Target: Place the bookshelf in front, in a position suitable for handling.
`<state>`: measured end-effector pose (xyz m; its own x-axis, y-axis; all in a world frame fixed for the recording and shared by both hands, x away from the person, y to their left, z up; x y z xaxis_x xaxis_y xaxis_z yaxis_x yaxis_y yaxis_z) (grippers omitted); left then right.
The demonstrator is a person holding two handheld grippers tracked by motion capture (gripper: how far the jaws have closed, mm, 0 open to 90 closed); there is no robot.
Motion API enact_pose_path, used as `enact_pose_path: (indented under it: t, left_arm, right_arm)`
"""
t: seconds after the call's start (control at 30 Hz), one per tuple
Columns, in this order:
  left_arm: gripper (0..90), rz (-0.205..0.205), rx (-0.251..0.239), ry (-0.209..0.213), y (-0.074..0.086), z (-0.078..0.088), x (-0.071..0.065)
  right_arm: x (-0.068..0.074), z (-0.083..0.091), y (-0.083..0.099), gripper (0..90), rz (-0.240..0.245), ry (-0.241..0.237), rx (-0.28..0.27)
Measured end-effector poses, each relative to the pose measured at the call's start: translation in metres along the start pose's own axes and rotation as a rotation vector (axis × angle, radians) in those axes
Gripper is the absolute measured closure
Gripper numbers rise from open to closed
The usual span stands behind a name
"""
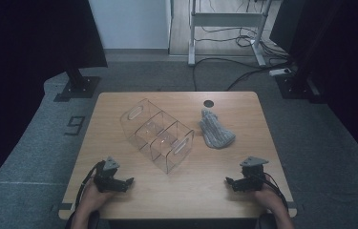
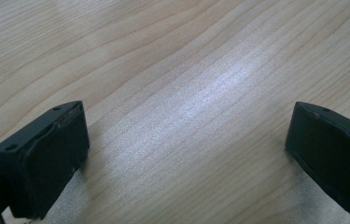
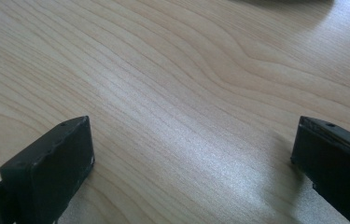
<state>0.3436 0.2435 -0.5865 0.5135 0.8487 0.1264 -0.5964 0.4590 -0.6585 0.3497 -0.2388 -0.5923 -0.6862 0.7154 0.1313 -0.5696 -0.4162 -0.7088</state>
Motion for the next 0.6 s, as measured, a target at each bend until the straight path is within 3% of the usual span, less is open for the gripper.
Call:
enact_pose_path:
  t: [0.6]
  left_arm:
    - [0.0,0.0,0.0,0.0,0.0,0.0,0.0]
  right_arm:
    - [0.0006,-0.0001,-0.0003,0.0,-0.007,0.007,0.003]
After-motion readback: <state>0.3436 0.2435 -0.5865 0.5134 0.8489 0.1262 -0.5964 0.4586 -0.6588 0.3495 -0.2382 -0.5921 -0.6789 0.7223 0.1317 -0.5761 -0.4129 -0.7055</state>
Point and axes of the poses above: each handheld gripper's, and its own axes: z roughly backward along the jaws, y roughly out of its underside, x roughly to its left, the point moved 5 cm from there along -z, roughly forward along the jaws, and after that the axes turned 10 degrees about -y, right-handed, at the moved point
